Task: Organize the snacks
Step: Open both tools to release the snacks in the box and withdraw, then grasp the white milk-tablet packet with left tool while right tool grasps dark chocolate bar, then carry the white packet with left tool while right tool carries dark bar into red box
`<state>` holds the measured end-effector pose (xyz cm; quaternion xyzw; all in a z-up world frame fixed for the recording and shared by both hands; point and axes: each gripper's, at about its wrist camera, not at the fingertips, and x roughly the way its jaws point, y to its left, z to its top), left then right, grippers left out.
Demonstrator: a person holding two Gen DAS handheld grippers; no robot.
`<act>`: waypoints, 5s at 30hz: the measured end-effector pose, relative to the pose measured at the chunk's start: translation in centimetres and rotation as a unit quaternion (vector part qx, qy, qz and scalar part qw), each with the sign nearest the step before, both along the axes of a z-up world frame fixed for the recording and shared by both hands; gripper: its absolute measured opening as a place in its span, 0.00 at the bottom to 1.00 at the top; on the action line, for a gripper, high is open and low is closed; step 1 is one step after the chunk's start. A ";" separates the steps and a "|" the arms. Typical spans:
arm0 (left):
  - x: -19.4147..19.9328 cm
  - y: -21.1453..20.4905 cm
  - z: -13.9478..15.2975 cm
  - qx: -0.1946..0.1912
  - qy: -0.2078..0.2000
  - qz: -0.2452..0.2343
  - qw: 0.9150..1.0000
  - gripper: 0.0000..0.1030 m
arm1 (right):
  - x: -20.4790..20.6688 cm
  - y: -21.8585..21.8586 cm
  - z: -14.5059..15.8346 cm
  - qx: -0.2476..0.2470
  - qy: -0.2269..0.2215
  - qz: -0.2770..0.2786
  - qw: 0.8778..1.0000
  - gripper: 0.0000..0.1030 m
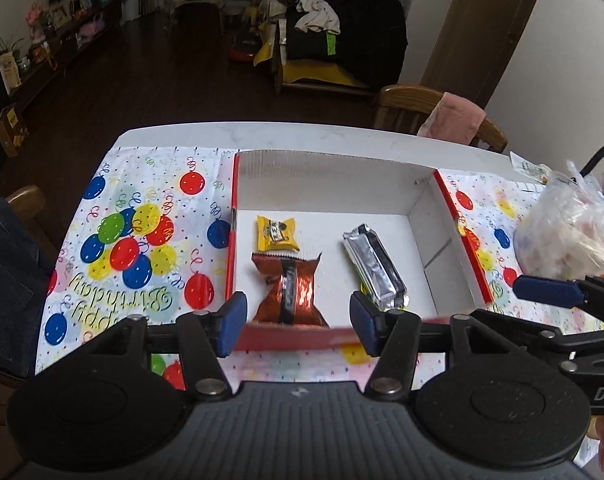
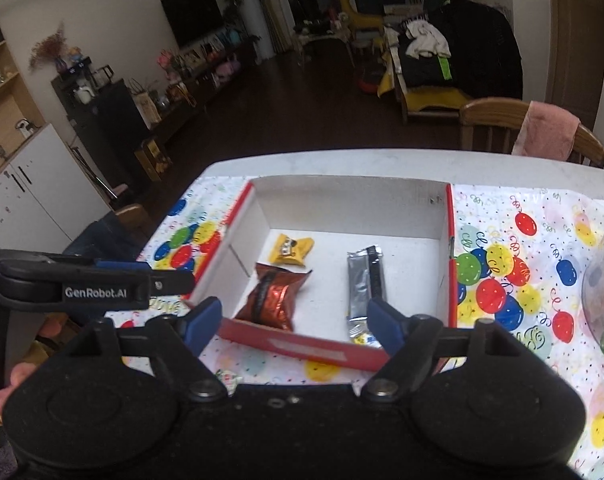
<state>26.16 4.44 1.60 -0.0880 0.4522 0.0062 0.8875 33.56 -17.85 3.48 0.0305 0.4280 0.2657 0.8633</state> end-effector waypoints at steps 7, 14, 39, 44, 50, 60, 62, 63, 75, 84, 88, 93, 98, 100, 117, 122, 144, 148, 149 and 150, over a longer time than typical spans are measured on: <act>-4.3 0.3 0.8 0.005 -0.027 -0.001 1.000 0.57 | -3.8 -0.4 0.5 0.016 -0.025 0.003 1.000 0.88; -8.6 0.1 0.7 0.026 -0.054 -0.002 0.998 0.65 | -7.6 -1.0 0.1 0.012 -0.052 0.007 0.999 0.98; -15.7 -1.9 -6.3 0.022 -0.021 0.009 0.999 0.82 | -12.1 -7.1 -8.0 -0.039 -0.017 -0.051 0.998 1.00; -16.2 -4.0 -7.7 0.026 -0.008 -0.002 1.000 0.82 | -10.9 -8.7 -9.5 -0.052 -0.006 -0.050 0.997 1.00; -15.7 -7.1 -10.6 0.026 0.045 -0.025 0.998 0.82 | -8.3 -10.2 -11.2 -0.074 -0.003 -0.019 0.997 1.00; -13.6 -9.1 -15.5 -0.031 0.145 -0.003 0.989 0.82 | -4.3 -10.0 -14.6 -0.106 0.025 0.079 0.991 0.95; -13.3 -9.3 -16.0 -0.025 0.154 0.008 0.988 0.82 | -3.6 -9.6 -15.1 -0.112 0.021 0.099 0.988 0.94; -13.1 -9.4 -16.2 -0.025 0.156 0.010 0.987 0.82 | -3.3 -9.5 -15.3 -0.117 0.020 0.107 0.987 0.93; -11.7 -11.0 -17.1 0.032 0.152 0.010 0.988 0.81 | -1.5 -7.7 -17.5 -0.162 0.007 0.173 0.971 0.76; -12.1 -11.8 -17.3 0.047 0.144 -0.007 0.988 0.80 | -1.6 -7.2 -18.0 -0.166 0.009 0.182 0.969 0.58; -12.5 -11.6 -17.1 0.048 0.137 -0.007 0.989 0.73 | -1.9 -7.1 -17.9 -0.163 0.006 0.173 0.971 0.51; -12.9 -11.8 -16.9 0.049 0.132 -0.024 0.990 0.62 | -2.5 -7.3 -17.7 -0.154 0.010 0.147 0.977 0.38; -13.4 -11.4 -16.8 0.039 0.129 -0.034 0.990 0.59 | -3.5 -7.8 -17.6 -0.132 0.022 0.104 0.986 0.32; -13.7 -11.1 -16.7 0.031 0.129 -0.035 0.991 0.59 | -4.0 -8.1 -17.5 -0.120 0.029 0.080 0.989 0.30; -16.6 -9.9 -15.9 0.009 0.117 -0.098 0.988 0.54 | -11.1 -9.2 -14.8 -0.056 0.057 -0.047 0.996 0.29; -17.1 -10.5 -15.9 0.031 0.110 -0.127 0.985 0.54 | -12.5 -8.7 -14.3 -0.062 0.053 -0.064 0.995 0.29; -18.0 -8.7 -14.6 0.001 0.099 -0.121 0.988 0.29 | -15.3 -8.7 -10.3 -0.035 0.018 -0.098 0.994 0.29; -18.1 -8.9 -14.6 -0.003 0.103 -0.126 0.987 0.29 | -15.5 -8.7 -10.2 -0.034 0.016 -0.097 0.995 0.29; -18.2 -9.2 -14.5 0.002 0.102 -0.128 0.986 0.32 | -15.6 -8.8 -10.1 -0.034 0.015 -0.098 0.995 0.29; -18.1 -9.4 -14.4 0.007 0.100 -0.130 0.986 0.42 | -15.7 -8.8 -10.1 -0.033 0.015 -0.098 0.995 0.29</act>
